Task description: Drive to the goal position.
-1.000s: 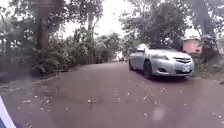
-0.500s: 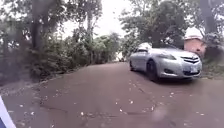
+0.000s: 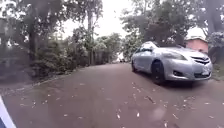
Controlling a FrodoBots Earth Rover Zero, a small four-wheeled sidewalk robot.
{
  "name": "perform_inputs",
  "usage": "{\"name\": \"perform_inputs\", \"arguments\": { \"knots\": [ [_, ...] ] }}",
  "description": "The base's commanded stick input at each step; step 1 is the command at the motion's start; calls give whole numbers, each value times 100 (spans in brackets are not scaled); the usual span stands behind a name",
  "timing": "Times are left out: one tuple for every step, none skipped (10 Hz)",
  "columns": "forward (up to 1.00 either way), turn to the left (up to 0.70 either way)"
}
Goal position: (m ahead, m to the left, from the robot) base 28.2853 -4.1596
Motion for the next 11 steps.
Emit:
{"name": "perform_inputs", "arguments": {
  "knots": [
    [70,0],
    [70,0],
    [70,0],
    [70,0],
    [70,0],
    [70,0],
    [70,0],
    [70,0],
    [70,0],
    [70,0],
    [70,0]
  ]
}}
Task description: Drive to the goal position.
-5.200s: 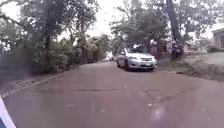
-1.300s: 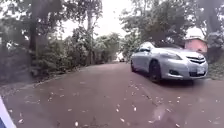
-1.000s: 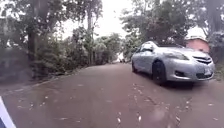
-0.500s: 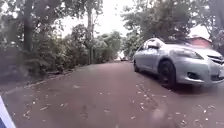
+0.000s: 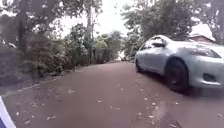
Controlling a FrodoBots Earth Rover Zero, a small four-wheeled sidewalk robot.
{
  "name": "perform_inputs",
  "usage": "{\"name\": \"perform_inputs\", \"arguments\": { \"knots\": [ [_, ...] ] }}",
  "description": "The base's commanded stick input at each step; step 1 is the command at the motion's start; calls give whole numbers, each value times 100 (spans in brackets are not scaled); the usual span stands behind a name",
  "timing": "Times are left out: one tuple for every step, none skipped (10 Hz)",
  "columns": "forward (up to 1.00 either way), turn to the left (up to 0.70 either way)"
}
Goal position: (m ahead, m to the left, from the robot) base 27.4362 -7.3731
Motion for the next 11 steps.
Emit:
{"name": "perform_inputs", "arguments": {
  "knots": [
    [70,0],
    [70,0],
    [70,0],
    [70,0],
    [70,0],
    [70,0],
    [70,0],
    [70,0],
    [70,0],
    [70,0],
    [70,0]
  ]
}}
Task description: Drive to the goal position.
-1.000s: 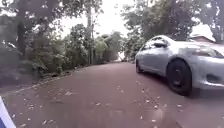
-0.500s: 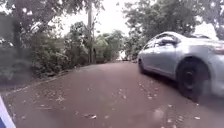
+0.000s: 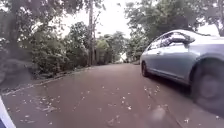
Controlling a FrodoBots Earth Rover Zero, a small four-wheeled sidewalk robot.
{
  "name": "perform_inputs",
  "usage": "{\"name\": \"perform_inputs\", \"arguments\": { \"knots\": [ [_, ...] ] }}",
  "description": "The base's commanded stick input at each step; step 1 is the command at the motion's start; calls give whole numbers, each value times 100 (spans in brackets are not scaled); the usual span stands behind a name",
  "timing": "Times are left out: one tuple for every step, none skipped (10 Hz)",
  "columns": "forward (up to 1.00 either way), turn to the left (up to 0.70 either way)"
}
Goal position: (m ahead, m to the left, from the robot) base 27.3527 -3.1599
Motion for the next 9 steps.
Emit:
{"name": "perform_inputs", "arguments": {
  "knots": [
    [70,0],
    [70,0],
    [70,0],
    [70,0],
    [70,0],
    [70,0],
    [70,0],
    [70,0],
    [70,0]
  ]
}}
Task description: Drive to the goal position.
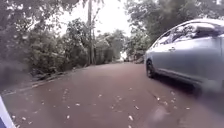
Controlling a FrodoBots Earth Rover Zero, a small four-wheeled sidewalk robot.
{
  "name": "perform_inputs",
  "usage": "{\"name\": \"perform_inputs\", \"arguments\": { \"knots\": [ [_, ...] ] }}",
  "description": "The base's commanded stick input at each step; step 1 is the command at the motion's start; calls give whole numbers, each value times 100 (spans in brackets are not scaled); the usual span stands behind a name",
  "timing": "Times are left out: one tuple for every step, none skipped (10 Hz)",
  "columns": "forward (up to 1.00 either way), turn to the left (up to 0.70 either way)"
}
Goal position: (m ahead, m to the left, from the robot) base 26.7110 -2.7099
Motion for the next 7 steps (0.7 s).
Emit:
{"name": "perform_inputs", "arguments": {
  "knots": [
    [70,0],
    [70,0],
    [70,0],
    [70,0],
    [70,0],
    [70,0],
    [70,0]
  ]
}}
